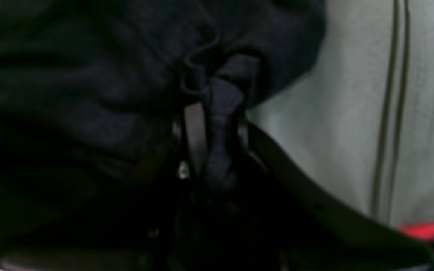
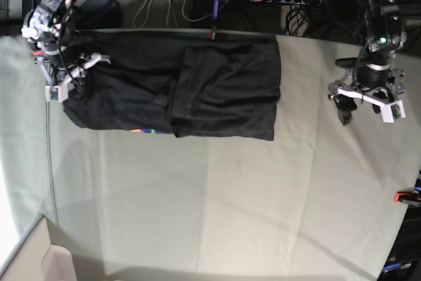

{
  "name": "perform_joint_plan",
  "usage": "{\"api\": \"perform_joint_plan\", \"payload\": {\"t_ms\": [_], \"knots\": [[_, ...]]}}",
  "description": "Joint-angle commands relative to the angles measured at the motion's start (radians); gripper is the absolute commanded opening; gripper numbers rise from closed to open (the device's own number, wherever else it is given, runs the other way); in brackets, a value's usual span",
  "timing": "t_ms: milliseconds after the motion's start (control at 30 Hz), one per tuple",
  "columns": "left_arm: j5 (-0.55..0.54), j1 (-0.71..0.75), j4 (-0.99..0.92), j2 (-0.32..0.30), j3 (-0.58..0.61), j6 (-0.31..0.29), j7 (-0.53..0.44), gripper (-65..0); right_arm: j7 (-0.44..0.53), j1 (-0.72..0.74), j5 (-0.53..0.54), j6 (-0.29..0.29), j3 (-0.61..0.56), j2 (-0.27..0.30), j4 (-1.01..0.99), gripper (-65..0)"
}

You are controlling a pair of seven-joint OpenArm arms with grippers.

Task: Layout the t-shirt on the table in an organized manner, then fold the t-shirt properly
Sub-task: 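Lift the band end with the right gripper and fold it over the stack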

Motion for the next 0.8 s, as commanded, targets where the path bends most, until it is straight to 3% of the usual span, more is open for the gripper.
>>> {"api": "perform_joint_plan", "payload": {"t_ms": [0, 233, 700, 767], "knots": [[0.002, -0.006, 0.016, -0.014, -0.005, -0.002, -0.022, -14.7, 0.037, 0.003, 0.025, 0.009, -0.003, -0.009, 0.053, -65.0], [0.002, 0.013, 0.025, -0.015, -0.037, -0.002, -0.022, -14.7, 0.037, -0.064, 0.028, 0.009, -0.13, -0.023, 0.222, -65.0], [0.002, 0.014, 0.026, -0.015, -0.212, -0.002, -0.02, -14.7, 0.037, -0.158, 0.028, 0.009, -0.615, -0.023, 0.315, -65.0], [0.002, 0.016, 0.026, -0.015, -0.235, -0.002, -0.02, -14.7, 0.037, -0.149, 0.027, -0.024, -0.689, -0.023, 0.312, -65.0]]}}
